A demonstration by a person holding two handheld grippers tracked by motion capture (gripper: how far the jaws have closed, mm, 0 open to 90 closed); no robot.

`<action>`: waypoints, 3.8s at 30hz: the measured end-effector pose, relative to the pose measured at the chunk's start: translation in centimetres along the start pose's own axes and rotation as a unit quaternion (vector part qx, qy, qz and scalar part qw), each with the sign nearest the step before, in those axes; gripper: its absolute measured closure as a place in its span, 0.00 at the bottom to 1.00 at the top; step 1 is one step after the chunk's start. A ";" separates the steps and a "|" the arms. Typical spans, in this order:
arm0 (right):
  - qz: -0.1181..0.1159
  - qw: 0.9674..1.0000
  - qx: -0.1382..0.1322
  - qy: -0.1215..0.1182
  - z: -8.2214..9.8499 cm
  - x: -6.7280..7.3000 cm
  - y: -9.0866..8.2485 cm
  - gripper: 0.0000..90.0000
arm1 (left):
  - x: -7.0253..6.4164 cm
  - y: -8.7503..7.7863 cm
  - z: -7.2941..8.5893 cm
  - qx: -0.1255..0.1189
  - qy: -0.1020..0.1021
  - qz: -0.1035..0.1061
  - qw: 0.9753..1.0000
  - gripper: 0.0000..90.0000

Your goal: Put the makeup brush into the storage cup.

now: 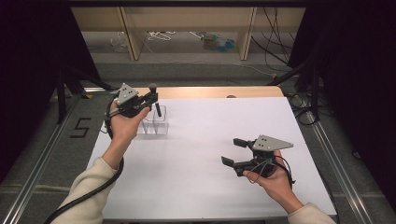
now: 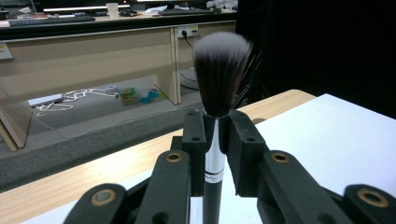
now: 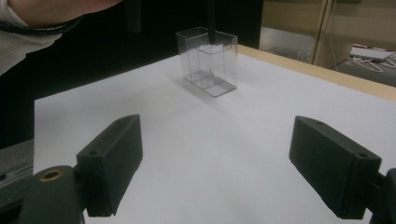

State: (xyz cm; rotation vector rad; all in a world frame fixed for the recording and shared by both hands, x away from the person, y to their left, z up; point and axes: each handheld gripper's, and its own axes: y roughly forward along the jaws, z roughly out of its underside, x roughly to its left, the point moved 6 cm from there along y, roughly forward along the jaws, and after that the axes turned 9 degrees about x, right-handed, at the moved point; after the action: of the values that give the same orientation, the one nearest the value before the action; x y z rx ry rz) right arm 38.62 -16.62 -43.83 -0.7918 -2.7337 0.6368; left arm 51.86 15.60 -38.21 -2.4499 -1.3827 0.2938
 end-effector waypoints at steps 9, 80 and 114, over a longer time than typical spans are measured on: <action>-0.001 1.000 -0.006 0.000 -0.1 0.0 0.1 0.20 | -0.1 0.2 0.2 0.003 0.002 -0.002 1.000 0.87; -0.005 1.000 -0.004 0.000 0.0 0.0 0.2 0.20 | 0.6 1.5 1.1 0.008 0.027 -0.021 0.999 0.87; -0.004 1.000 -0.002 -0.001 0.0 0.0 0.1 0.20 | 0.9 1.9 1.7 0.017 0.028 -0.022 0.999 0.87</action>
State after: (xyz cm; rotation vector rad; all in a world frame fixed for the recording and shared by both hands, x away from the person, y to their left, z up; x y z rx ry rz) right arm 38.64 -16.52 -43.91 -0.7801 -2.7394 0.6302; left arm 53.24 15.71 -40.53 -2.3784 -1.3947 0.2347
